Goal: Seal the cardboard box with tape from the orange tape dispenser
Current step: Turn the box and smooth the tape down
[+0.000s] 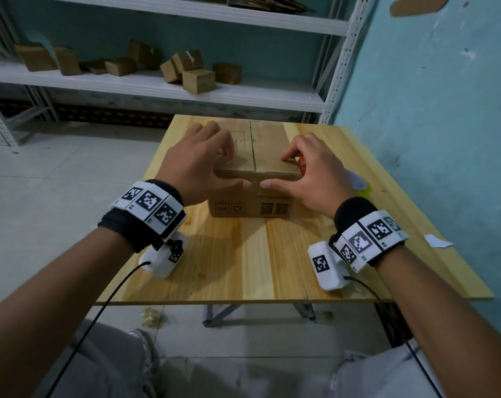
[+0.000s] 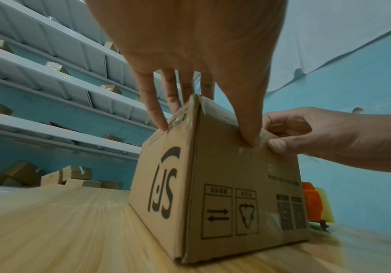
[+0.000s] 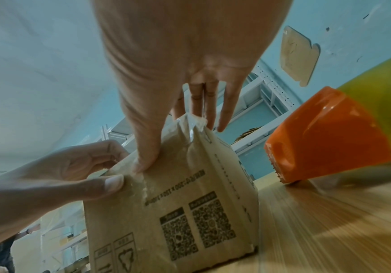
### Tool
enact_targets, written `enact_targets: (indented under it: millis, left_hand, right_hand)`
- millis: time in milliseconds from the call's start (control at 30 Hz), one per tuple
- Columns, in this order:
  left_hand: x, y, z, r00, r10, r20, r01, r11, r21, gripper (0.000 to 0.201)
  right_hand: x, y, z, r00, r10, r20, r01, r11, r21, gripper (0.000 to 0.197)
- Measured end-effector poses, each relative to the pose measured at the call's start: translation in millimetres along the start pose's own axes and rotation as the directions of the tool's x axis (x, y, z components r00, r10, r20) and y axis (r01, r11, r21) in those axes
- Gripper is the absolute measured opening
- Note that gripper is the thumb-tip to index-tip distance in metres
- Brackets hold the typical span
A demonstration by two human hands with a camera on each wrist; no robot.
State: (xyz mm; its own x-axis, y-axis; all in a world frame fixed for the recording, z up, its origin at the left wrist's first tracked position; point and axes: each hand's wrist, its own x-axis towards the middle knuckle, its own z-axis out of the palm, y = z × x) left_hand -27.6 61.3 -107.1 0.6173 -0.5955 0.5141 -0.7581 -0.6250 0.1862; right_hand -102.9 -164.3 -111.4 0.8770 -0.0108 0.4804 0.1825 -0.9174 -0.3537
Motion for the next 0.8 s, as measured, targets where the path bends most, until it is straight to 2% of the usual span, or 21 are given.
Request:
enact_targets:
  millis: [133, 433, 700, 800]
  left_hand:
    - [1.1, 0.7, 1.7, 1.0, 0.002, -0.008, -0.002, 1.0, 0.026, 0.054]
    - [2.5, 1.4, 3.0, 1.0, 0.016, -0.023, -0.014, 0.998, 0.061, 0.053]
    - [3.0, 1.8, 3.6, 0.999, 0.009, -0.031, -0.007, 0.999, 0.051, 0.053]
    - [3.4, 1.0, 2.5, 1.0, -0.007, -0.026, 0.008, 1.0, 0.019, 0.054]
  right_hand:
    - [0.3, -0.3, 0.9, 1.0, 0.001, -0.014, -0.001, 1.0, -0.009, 0.065]
    - [0.3, -2.1, 2.7, 0.999, -0.006, -0.037, 0.005, 1.0, -0.026, 0.059]
    - [1.9, -3.6, 4.2, 0.999, 0.0, -0.047, -0.002, 0.999, -0.033, 0.06]
    - [1.6, -3.0, 2.7, 0.999, 0.008, -0.047, -0.008, 1.0, 0.013, 0.062]
